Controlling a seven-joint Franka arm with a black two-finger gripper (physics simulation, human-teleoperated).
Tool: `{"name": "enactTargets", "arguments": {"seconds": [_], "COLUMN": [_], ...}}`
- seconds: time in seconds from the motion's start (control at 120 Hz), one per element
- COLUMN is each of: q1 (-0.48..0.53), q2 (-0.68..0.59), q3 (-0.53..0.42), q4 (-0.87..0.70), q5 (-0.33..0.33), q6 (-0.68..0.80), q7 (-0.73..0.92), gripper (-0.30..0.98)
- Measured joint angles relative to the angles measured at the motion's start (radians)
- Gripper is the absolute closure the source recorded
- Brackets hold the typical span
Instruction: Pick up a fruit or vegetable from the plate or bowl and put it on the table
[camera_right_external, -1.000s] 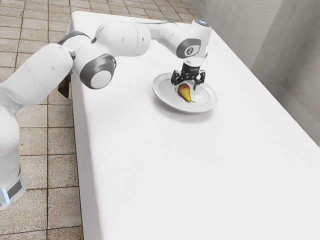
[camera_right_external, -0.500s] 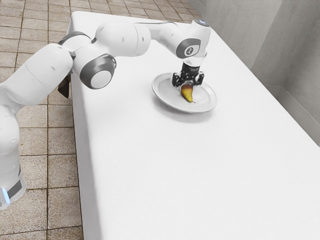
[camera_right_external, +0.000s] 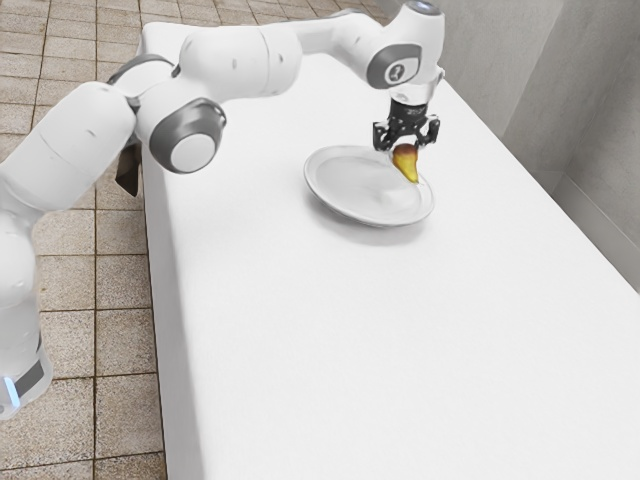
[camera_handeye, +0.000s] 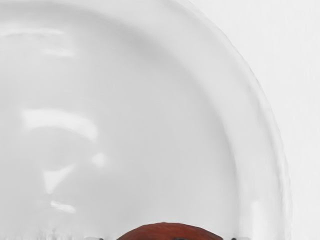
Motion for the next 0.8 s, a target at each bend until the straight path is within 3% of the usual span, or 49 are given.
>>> {"name": "enactTargets", "arguments": {"seconds": [0.367, 0.55, 0.683, 0.8], "q1": [-0.345, -0.385, -0.386, -0.384], "q2": [-0.111, -0.111, -0.112, -0.128], "q3": [-0.008, -0.046, -0.051, -0.051], "q4": [-0.004, -0.015, -0.016, -0.016], "q5": [-0.007, -0.013, -0.012, -0.018], "q6": [-0.107, -0.158, -0.183, -0.215], "q7": [-0.020, -0.034, -0.042, -0.038], "gripper": [0.44, 0.43, 0.19, 0.08]}}
